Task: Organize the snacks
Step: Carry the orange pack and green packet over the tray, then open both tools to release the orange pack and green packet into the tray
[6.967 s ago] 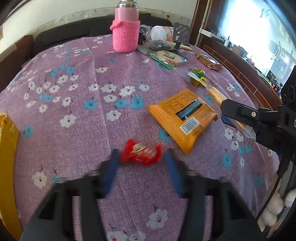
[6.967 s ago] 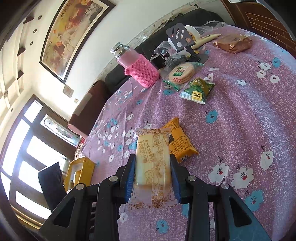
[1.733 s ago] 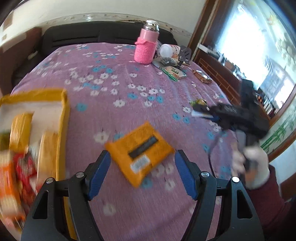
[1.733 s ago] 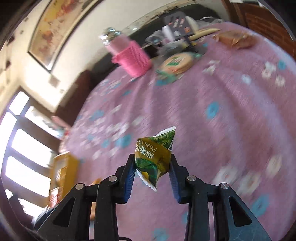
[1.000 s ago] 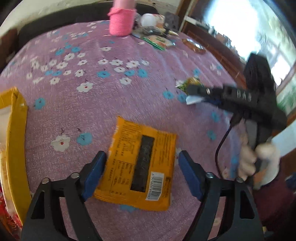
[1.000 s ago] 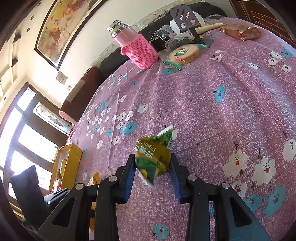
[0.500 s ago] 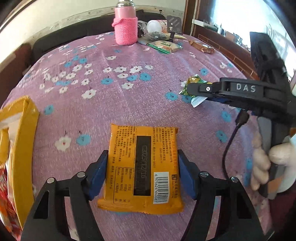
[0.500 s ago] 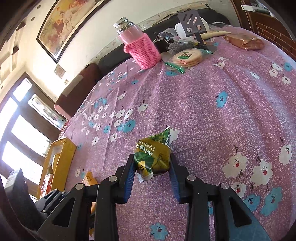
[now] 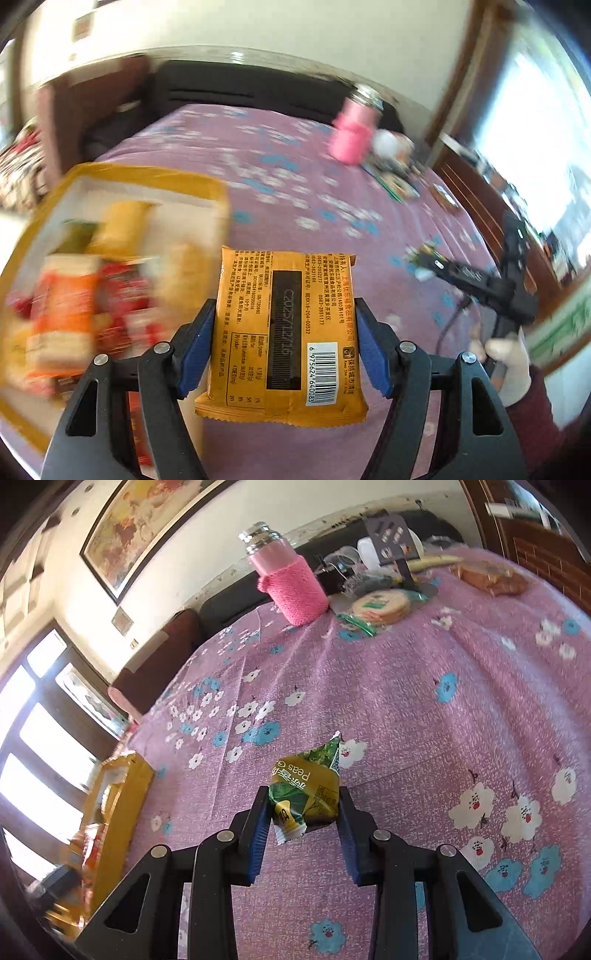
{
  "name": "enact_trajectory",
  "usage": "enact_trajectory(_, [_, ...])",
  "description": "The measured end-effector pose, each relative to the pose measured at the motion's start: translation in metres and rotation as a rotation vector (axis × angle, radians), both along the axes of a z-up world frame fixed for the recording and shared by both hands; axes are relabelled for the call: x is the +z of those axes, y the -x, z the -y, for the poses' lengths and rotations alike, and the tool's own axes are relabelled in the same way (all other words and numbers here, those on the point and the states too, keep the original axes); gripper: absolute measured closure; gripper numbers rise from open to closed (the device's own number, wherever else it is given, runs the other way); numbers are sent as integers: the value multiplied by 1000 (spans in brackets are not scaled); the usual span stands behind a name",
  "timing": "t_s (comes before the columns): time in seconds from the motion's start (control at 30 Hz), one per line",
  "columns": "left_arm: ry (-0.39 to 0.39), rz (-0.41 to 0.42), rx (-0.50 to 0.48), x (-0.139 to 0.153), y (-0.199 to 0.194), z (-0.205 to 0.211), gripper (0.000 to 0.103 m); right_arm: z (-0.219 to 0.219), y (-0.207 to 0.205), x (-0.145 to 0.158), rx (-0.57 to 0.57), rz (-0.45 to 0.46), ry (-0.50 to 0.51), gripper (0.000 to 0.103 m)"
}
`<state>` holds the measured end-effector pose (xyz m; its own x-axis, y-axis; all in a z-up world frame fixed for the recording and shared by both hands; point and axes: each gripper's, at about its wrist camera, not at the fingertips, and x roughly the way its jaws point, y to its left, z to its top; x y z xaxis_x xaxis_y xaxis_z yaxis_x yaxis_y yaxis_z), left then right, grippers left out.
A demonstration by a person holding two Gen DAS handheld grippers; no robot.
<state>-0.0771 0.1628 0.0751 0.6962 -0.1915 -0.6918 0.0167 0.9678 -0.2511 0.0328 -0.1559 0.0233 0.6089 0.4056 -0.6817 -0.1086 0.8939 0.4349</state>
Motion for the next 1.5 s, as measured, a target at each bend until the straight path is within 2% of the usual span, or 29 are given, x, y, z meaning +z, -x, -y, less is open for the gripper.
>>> enact_trajectory(0.17, [-29, 13, 181, 2, 30, -72, 33, -30, 14, 19, 60, 23, 1, 68])
enact_trajectory(0.4, [-36, -25, 350, -19, 55, -137, 33, -130, 34, 51, 261, 46, 15, 68])
enact_trajectory(0.63, [-5, -58, 366, -33, 53, -156, 33, -242, 40, 56, 459, 3, 12, 68])
enact_trajectory(0.77, [26, -20, 341, -27, 56, -159, 33, -298, 39, 51, 524, -6, 71, 68])
enact_trajectory(0.9, [50, 10, 338, -19, 63, -161, 33, -336, 21, 42, 507, 17, 188, 65])
enact_trajectory(1.0, [52, 32, 337, -13, 68, -162, 32, -346, 14, 41, 492, 59, 255, 64])
enact_trajectory(1.03, [53, 41, 337, -10, 70, -163, 32, -345, 15, 44, 491, 67, 248, 63])
enact_trajectory(1.1, [57, 51, 341, -7, 72, -163, 31, -339, 17, 51, 486, 81, 213, 51])
enact_trajectory(1.23, [44, 68, 347, -1, 74, -157, 31, -314, 34, 69, 452, 108, 160, 46])
enact_trajectory(1.4, [-50, 94, 371, 12, 79, -132, 31, -274, 73, 77, 422, 156, 130, 40])
enact_trajectory(1.5, [-114, 135, 403, 26, 84, -114, 25, -250, 100, 77, 392, 201, 147, 36])
